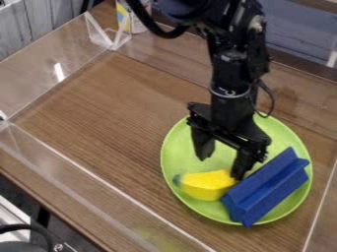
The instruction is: Remove the banana from inside the green plate and put it on the table
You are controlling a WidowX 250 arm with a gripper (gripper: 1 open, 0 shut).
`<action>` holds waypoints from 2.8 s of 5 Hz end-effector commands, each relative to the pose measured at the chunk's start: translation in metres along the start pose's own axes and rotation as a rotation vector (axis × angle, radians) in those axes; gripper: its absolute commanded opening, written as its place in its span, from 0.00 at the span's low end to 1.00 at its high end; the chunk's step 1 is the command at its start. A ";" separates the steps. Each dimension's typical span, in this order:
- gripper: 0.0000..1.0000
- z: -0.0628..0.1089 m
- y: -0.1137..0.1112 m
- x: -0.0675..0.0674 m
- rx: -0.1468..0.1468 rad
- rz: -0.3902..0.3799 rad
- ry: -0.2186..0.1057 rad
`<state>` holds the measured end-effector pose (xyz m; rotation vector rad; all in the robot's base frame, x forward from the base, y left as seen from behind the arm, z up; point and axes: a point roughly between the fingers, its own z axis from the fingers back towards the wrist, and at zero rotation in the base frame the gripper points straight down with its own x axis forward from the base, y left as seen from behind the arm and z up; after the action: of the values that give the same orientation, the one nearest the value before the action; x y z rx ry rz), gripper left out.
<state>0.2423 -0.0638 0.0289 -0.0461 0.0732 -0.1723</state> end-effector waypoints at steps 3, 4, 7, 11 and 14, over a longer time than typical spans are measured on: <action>1.00 0.005 0.002 0.005 -0.009 0.003 -0.052; 1.00 0.005 0.003 0.005 -0.012 0.005 -0.055; 1.00 0.007 0.004 0.004 -0.022 0.012 -0.063; 1.00 0.013 0.005 0.003 -0.037 0.021 -0.075; 0.00 0.012 0.007 0.003 -0.044 0.025 -0.072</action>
<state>0.2404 -0.0582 0.0283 -0.0876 0.0566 -0.1423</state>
